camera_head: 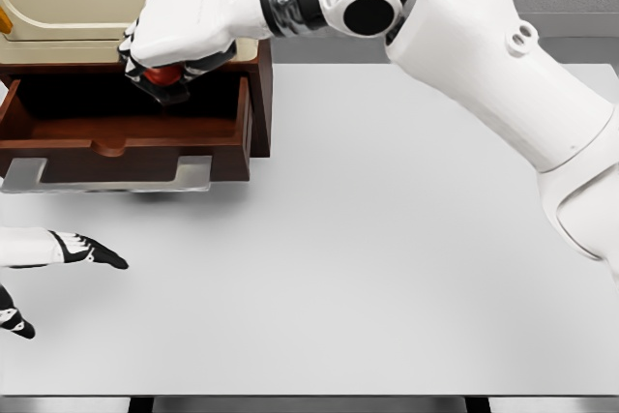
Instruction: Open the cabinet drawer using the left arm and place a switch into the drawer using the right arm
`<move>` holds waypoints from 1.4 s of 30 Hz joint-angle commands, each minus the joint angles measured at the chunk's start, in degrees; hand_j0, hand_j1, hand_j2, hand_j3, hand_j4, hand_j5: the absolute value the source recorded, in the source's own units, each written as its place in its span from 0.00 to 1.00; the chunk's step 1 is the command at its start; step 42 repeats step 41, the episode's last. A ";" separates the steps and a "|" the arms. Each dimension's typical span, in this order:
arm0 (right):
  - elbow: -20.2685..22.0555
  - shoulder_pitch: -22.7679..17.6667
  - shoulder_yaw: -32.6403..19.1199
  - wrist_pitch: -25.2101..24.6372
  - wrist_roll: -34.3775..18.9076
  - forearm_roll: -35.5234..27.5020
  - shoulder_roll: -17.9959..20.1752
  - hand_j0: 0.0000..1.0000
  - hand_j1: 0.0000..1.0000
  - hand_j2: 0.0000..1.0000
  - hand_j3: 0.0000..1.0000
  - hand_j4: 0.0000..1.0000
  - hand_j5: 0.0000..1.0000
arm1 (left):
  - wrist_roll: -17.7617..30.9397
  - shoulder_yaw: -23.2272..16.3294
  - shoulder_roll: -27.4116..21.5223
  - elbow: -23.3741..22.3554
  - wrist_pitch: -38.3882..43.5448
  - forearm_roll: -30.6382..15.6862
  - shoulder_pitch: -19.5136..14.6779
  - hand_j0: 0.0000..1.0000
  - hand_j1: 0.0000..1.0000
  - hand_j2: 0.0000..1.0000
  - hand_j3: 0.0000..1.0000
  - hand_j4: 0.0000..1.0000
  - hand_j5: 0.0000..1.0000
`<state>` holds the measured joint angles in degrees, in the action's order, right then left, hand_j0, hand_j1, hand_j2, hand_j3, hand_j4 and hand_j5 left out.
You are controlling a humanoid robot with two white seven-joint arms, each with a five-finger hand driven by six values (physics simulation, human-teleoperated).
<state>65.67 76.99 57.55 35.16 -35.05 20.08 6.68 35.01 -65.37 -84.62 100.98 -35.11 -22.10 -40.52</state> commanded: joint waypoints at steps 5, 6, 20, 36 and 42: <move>-4.59 0.09 0.28 -0.16 0.05 0.22 -3.08 0.31 0.31 0.31 0.31 0.31 0.31 | -0.01 0.07 1.13 0.01 0.11 -0.31 0.44 1.00 1.00 1.00 1.00 1.00 1.00; -4.59 0.18 0.55 -0.16 0.05 0.22 -3.34 0.34 0.34 0.34 0.34 0.34 0.34 | -0.01 0.07 1.22 0.01 0.11 -0.31 0.44 1.00 1.00 1.00 1.00 1.00 1.00; 14.30 -3.51 -3.05 -0.16 0.05 1.27 6.15 1.00 1.00 1.00 1.00 1.00 1.00 | -0.01 0.07 2.45 0.01 0.11 -0.40 0.44 1.00 1.00 1.00 1.00 1.00 1.00; 23.36 -30.41 -28.89 -0.16 0.05 1.27 40.87 1.00 1.00 1.00 1.00 1.00 1.00 | -0.01 0.16 8.69 0.01 0.11 -1.45 0.44 1.00 1.00 1.00 1.00 1.00 1.00; 20.99 -32.25 -28.54 -0.16 0.05 2.59 40.34 1.00 1.00 1.00 1.00 1.00 1.00 | -0.01 0.16 8.77 0.01 0.11 -1.45 0.53 1.00 1.00 1.00 1.00 1.00 1.00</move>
